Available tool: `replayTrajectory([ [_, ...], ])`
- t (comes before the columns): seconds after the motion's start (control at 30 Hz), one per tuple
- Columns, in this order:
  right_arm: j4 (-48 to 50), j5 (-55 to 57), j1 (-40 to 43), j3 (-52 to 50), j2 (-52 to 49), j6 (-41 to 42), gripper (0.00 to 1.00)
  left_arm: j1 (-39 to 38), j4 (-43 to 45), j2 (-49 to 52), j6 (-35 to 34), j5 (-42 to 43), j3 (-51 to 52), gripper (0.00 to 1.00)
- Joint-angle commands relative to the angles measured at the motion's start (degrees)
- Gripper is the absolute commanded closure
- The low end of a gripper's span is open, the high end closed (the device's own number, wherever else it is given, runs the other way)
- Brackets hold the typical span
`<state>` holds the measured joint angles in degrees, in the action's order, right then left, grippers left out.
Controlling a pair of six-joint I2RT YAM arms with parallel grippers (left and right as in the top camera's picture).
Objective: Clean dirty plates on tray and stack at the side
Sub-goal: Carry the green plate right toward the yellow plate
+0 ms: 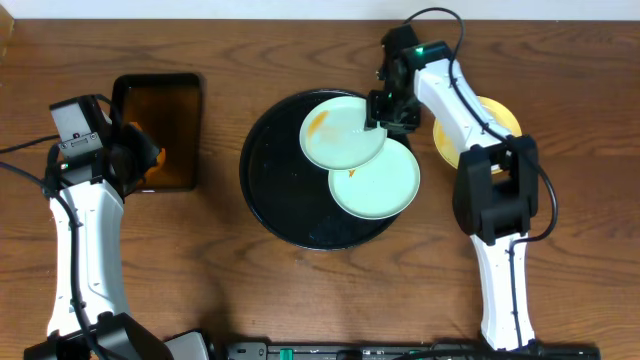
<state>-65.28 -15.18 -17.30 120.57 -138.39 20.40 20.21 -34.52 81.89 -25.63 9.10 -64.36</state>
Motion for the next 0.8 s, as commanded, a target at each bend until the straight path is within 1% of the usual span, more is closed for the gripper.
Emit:
replayTrajectory([
  [0.0, 0.4, -4.5, 1.9, -0.6, -0.9, -0.8, 0.46, 0.1, 0.0, 0.1, 0.5, 0.5, 0.1, 0.92],
  [0.1, 1.7, -7.8, 3.0, -2.2, -0.9, -1.3, 0.47, 0.1, 0.0, 0.1, 0.5, 0.5, 0.1, 0.92],
  [0.17, 3.4, -11.2, 3.7, -3.4, -0.9, -2.5, 0.50, 0.1, 0.0, 0.1, 0.5, 0.6, 0.1, 0.92],
  [0.4, 9.2, -20.4, 5.7, -7.8, -0.9, -2.5, 0.49, 0.1, -0.2, 0.1, 0.5, 0.5, 0.1, 0.93],
  [0.5, 11.8, -22.9, 6.1, -9.8, -0.9, -2.5, 0.50, 0.1, -0.2, 0.1, 0.5, 0.5, 0.1, 0.92],
  [0.53, 12.5, -23.2, 6.2, -10.3, -0.9, -2.4, 0.51, 0.1, -0.2, 0.1, 0.5, 0.5, 0.1, 0.92],
  [0.57, 13.2, -23.3, 6.3, -10.8, -0.9, -2.3, 0.59, 0.1, -0.2, 0.1, 0.5, 0.6, 0.1, 0.92],
  [0.67, 13.9, -23.3, 6.8, -11.1, -0.9, -1.5, 0.90, 0.1, -0.2, 0.1, 0.5, 0.5, 0.1, 0.92],
  [0.7, 14.3, -23.3, 6.9, -11.1, -0.9, -1.0, 0.98, 0.1, -0.2, 0.1, 0.5, 0.6, 0.1, 0.92],
  [0.77, 15.2, -23.5, 7.4, -11.1, -0.9, 0.0, 0.99, 0.1, -0.2, 0.1, 0.5, 0.6, 0.1, 0.92],
])
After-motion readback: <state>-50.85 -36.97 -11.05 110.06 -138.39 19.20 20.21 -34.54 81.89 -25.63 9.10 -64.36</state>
